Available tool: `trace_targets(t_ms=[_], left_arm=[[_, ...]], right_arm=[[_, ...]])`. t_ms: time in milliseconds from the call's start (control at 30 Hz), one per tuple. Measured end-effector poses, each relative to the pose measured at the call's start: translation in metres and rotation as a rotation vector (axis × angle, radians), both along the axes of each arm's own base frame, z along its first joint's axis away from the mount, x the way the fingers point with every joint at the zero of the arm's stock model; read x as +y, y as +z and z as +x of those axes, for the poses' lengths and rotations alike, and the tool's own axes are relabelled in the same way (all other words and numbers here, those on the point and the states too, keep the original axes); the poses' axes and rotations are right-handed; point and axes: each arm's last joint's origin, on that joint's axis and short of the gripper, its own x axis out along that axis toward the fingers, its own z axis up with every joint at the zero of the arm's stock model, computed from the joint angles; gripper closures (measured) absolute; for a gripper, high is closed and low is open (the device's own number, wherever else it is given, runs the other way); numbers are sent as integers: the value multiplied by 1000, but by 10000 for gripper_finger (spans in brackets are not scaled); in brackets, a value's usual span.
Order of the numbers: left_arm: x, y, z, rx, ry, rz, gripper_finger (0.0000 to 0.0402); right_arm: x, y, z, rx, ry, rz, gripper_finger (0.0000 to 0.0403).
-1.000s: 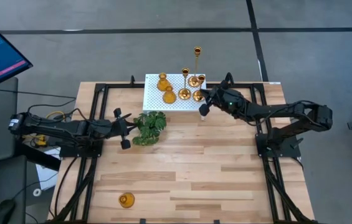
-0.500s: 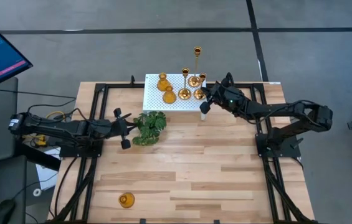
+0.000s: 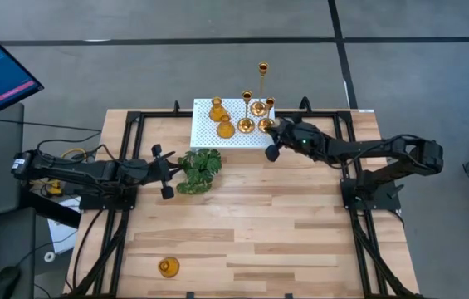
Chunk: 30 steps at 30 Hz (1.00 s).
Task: Pick & Place candle stick holders
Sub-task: Adjust the bottom gold candle holder on the shelf
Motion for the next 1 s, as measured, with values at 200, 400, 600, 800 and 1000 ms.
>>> trace_targets(t_ms=[200, 400, 600, 800, 1000], left_arm=[[0, 0, 0, 0, 0, 0, 394], [0, 0, 0, -1, 0, 0, 394], [0, 0, 0, -1, 0, 0, 394], [0, 0, 0, -1, 0, 0, 394], [0, 0, 0, -1, 0, 0, 394]], right_arm=[[-7, -1, -6, 30, -184, -37, 403], [-14, 7, -6, -12, -197, -102, 403], [-22, 9, -7, -54, -110, -80, 403], [-24, 9, -8, -69, -78, -69, 403], [-23, 8, -7, -54, -69, -62, 403]])
